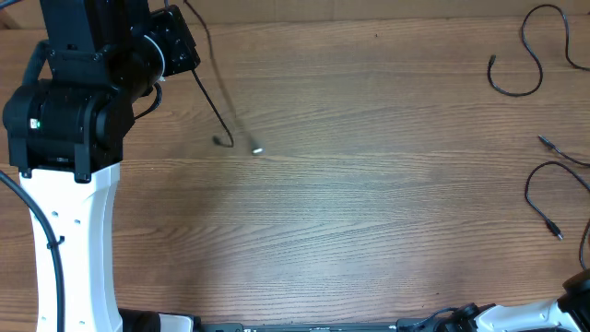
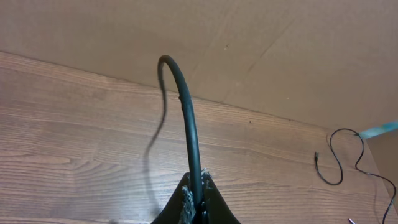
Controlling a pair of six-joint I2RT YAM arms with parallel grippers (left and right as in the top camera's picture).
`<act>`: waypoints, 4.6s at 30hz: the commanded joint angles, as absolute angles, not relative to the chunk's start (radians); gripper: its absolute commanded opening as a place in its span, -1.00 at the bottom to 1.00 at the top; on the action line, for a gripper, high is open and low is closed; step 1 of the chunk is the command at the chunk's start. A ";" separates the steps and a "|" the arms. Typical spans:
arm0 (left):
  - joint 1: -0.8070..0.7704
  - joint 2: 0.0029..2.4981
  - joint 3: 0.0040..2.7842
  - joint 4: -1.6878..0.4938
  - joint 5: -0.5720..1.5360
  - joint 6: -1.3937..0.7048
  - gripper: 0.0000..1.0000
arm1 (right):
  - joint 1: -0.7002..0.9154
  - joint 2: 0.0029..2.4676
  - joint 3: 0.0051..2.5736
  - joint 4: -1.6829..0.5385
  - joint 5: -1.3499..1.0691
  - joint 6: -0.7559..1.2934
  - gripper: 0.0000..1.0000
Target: Untangle cables
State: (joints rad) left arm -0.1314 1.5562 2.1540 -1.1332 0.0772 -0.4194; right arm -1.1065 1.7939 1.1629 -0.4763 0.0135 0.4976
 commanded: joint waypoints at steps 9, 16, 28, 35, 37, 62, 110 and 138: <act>-0.138 1.565 2.164 -1.116 0.111 -0.434 -0.92 | -0.969 1.671 1.433 -0.600 -0.432 0.213 1.00; -0.169 1.565 2.164 -1.075 0.244 -0.426 -0.91 | -0.648 1.649 1.576 -0.709 -0.718 0.047 1.00; -0.147 1.565 2.164 -1.061 0.717 -0.358 -0.91 | -0.057 1.649 1.576 -0.579 -1.021 0.009 1.00; -0.110 1.565 2.164 -1.105 0.954 -0.297 -0.91 | 0.067 1.649 1.576 -0.512 -1.208 0.009 1.00; -0.102 1.565 2.164 -1.112 1.008 -0.284 -0.92 | 0.076 1.649 1.576 -0.506 -1.260 0.009 1.00; -0.101 1.565 2.164 -1.125 1.206 -0.284 -0.92 | 0.275 1.649 1.576 -0.382 -1.356 0.052 1.00; -0.153 1.569 2.164 -1.118 1.179 -0.295 -0.92 | 0.300 1.650 1.577 -0.256 -1.061 0.081 0.86; -0.151 1.571 2.164 -1.132 1.008 -0.291 1.00 | 0.294 1.650 1.577 -0.324 -0.994 0.078 -0.92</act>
